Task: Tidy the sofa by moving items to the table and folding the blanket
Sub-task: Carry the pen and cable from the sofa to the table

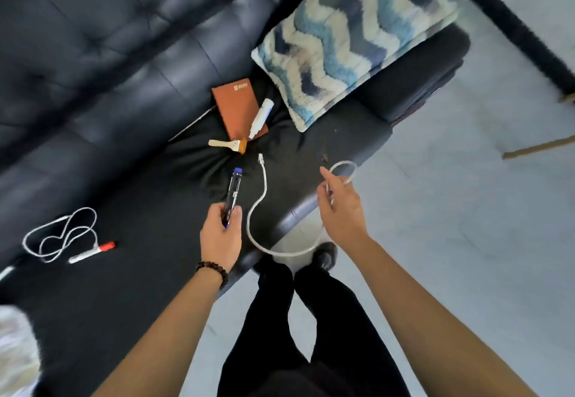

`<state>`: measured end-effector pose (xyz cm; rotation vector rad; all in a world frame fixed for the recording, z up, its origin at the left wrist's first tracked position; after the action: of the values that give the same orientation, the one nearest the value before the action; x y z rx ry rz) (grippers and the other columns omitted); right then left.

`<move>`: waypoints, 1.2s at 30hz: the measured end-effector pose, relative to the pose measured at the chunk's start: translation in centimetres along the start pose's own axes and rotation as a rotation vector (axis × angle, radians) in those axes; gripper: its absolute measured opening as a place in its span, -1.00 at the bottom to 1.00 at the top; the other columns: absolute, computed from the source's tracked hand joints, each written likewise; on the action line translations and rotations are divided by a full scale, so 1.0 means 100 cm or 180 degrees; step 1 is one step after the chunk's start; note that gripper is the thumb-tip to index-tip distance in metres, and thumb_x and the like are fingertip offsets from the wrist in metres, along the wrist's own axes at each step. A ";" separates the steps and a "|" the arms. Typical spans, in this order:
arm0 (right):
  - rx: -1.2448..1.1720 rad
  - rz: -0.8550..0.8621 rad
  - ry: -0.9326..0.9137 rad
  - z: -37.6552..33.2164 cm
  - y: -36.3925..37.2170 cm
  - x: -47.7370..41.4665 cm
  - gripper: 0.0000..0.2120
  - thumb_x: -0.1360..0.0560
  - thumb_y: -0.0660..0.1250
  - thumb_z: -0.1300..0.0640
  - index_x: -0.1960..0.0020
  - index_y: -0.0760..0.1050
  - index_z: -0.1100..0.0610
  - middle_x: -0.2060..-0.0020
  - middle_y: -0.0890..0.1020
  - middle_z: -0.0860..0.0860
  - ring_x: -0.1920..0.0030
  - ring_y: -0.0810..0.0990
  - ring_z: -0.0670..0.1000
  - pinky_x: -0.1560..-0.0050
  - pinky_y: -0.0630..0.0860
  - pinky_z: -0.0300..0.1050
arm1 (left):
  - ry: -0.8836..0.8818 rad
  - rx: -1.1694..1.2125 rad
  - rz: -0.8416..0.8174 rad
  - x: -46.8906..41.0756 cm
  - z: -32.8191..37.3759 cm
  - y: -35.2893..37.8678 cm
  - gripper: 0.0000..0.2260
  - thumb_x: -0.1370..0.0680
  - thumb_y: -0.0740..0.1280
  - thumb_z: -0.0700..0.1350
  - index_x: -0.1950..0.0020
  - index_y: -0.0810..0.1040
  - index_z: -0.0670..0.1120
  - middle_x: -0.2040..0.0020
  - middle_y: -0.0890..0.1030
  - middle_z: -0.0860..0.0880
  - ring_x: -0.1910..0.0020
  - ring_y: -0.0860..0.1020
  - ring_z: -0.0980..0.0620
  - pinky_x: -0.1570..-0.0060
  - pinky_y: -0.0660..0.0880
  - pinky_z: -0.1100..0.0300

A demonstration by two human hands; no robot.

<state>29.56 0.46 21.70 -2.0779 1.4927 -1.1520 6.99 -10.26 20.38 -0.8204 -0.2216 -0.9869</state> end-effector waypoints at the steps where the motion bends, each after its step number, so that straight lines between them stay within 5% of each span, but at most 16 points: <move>1: -0.0043 0.0192 0.0017 -0.005 -0.029 0.020 -0.60 -0.68 0.13 0.05 -0.50 0.32 -0.07 0.05 0.44 -0.03 0.17 0.47 -0.09 0.06 0.41 -0.22 | 0.0173 0.0031 -0.0057 0.020 0.025 -0.007 -0.88 -0.61 0.26 -0.01 0.06 0.45 -0.03 0.28 0.48 0.04 0.33 0.44 0.09 0.28 0.35 0.24; 7: -0.0282 0.1388 -0.0064 0.001 -0.192 0.139 -0.61 -0.67 0.13 0.06 -0.49 0.33 -0.08 0.05 0.48 -0.04 0.18 0.48 -0.09 0.15 0.43 -0.18 | 0.1098 0.0430 -0.0312 0.123 0.155 -0.017 -0.78 -0.64 0.22 0.03 0.14 0.41 -0.06 0.34 0.35 0.00 0.40 0.30 0.08 0.33 0.30 0.12; 9: -0.0436 0.1837 -0.0067 0.021 -0.236 0.178 -0.62 -0.66 0.16 0.07 -0.47 0.36 -0.06 0.02 0.48 -0.06 0.14 0.51 -0.09 0.16 0.38 -0.31 | 0.1401 0.0475 -0.0523 0.154 0.191 -0.003 -0.79 -0.63 0.22 0.08 0.10 0.46 -0.01 0.33 0.36 0.00 0.38 0.31 0.02 0.33 0.30 0.08; 14: -0.0902 0.2728 0.0024 0.097 -0.317 0.275 -0.62 -0.64 0.18 0.02 -0.45 0.38 -0.11 0.03 0.50 -0.13 0.07 0.54 -0.18 0.14 0.44 -0.22 | 0.2171 0.0486 -0.0861 0.257 0.270 0.055 -0.77 -0.62 0.24 0.09 0.17 0.42 0.02 0.37 0.31 0.01 0.43 0.25 0.03 0.43 0.23 0.12; 22: -0.1356 0.3613 0.0496 0.256 -0.394 0.415 -0.58 -0.63 0.21 0.03 -0.48 0.33 -0.08 0.05 0.51 -0.26 0.03 0.52 -0.25 0.16 0.41 -0.45 | 0.2088 0.0698 -0.1753 0.427 0.293 0.204 -0.67 -0.58 0.18 0.16 0.10 0.48 -0.09 0.41 0.27 0.01 0.53 0.19 0.16 0.59 0.13 0.33; 25: -0.1389 0.3872 0.0748 0.304 -0.421 0.446 -0.56 -0.63 0.21 0.03 -0.50 0.29 -0.10 0.04 0.53 -0.21 0.04 0.52 -0.24 0.17 0.41 -0.40 | 0.2188 0.0517 -0.1933 0.472 0.304 0.256 -0.63 -0.51 0.19 0.21 0.13 0.47 -0.10 0.45 0.27 0.03 0.54 0.17 0.16 0.60 0.11 0.33; 31: -0.1364 0.4176 0.0969 0.393 -0.492 0.444 -0.58 -0.63 0.17 -0.02 -0.48 0.29 -0.08 0.01 0.54 -0.25 0.00 0.54 -0.22 0.16 0.50 -0.27 | 0.2575 0.0210 -0.2122 0.516 0.339 0.373 -0.68 -0.60 0.17 0.17 0.17 0.49 -0.03 0.42 0.26 -0.03 0.51 0.17 0.09 0.49 0.12 0.25; 36: -0.1040 0.4395 0.1258 0.471 -0.576 0.427 -0.57 -0.63 0.17 -0.02 -0.49 0.30 -0.06 0.02 0.59 -0.12 0.04 0.57 -0.22 0.18 0.44 -0.43 | 0.2418 0.0254 -0.2468 0.541 0.388 0.502 -0.69 -0.57 0.18 0.19 0.21 0.50 0.02 0.47 0.27 0.09 0.53 0.18 0.12 0.54 0.12 0.29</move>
<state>107.17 -23.82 48.92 -0.4607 2.6595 -0.7029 84.97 -3.97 49.18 -0.2177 0.0962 -1.9314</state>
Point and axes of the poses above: each hand's wrist, its own x-axis away from the middle knuckle, its own y-axis out of the palm, z = x × y, the point moved 6 cm from there along -x, towards the middle knuckle
